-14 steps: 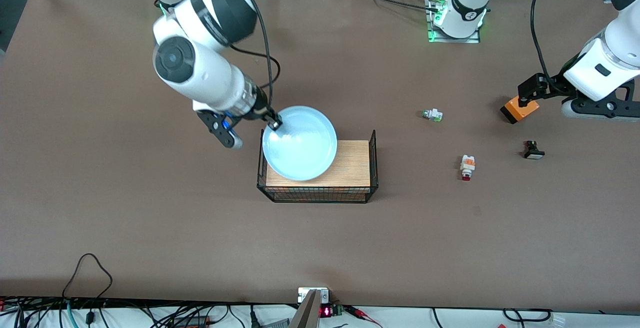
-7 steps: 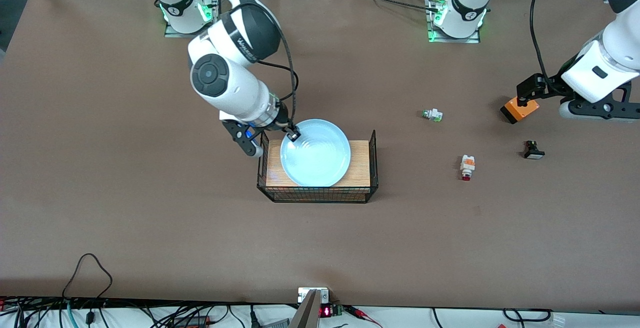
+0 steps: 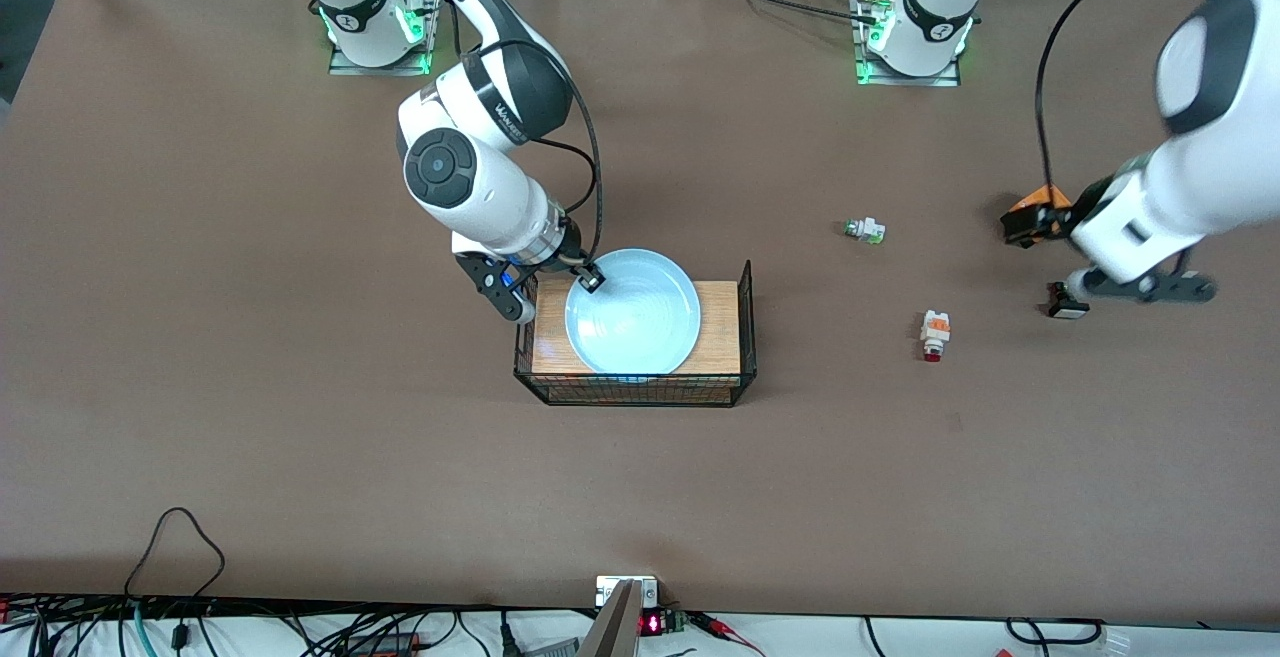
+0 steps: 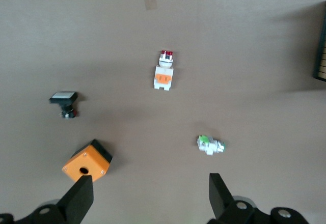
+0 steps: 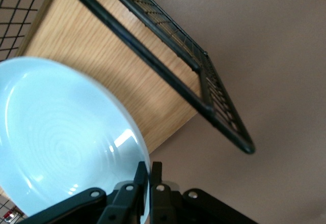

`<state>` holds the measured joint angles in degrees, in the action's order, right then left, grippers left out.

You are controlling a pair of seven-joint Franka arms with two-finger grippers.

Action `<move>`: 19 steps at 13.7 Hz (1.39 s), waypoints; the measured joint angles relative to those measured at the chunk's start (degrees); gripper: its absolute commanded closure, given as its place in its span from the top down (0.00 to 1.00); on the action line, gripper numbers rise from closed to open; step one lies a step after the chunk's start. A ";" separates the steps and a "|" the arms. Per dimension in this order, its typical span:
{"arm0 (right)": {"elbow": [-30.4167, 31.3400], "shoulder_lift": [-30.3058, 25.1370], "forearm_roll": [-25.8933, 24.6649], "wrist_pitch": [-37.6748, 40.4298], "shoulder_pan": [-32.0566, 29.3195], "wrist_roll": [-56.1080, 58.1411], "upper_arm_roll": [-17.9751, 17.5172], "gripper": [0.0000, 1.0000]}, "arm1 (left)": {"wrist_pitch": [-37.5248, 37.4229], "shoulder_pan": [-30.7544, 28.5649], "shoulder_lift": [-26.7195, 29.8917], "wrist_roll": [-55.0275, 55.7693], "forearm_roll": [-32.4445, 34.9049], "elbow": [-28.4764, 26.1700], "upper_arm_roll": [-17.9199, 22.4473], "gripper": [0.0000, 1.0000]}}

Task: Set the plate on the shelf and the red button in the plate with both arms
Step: 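Release the plate and withdraw the right gripper while the left gripper descends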

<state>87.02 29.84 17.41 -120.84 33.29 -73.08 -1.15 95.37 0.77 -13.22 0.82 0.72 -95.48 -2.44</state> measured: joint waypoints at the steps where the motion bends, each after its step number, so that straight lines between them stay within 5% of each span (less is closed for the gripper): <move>1: -0.04 -0.09 0.00 -0.20 -0.01 0.00 0.15 1.00 | 3.34 0.00 -2.47 -0.03 0.00 -0.68 0.00 1.00; 7: -2.52 -8.29 -0.36 7.13 -0.32 3.80 3.65 1.00 | 35.84 0.03 -10.07 -2.13 0.00 -15.19 -0.35 1.00; 13: -2.06 -12.83 -6.35 16.79 -12.64 38.24 6.84 1.00 | 54.98 -0.11 -13.83 -6.35 0.00 -24.37 -0.30 0.99; 14: -1.85 -12.74 -7.76 18.03 -15.17 43.59 7.00 1.00 | 56.85 -0.12 -14.41 -7.14 0.00 -25.19 -0.29 0.94; 17: -1.88 -13.15 -15.63 21.78 -19.75 55.71 7.25 1.00 | 59.24 -0.31 -15.89 -9.12 0.01 -26.43 -0.27 0.36; 19: -2.04 -14.11 -18.37 23.57 -21.92 63.55 7.29 1.00 | 59.26 -0.60 -16.11 -9.41 0.01 -26.50 -0.27 0.20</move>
<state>84.98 15.74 -0.95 -97.28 11.37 -9.52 6.14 154.63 0.17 -29.34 -8.59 0.72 -121.98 -2.71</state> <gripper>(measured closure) 0.000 0.357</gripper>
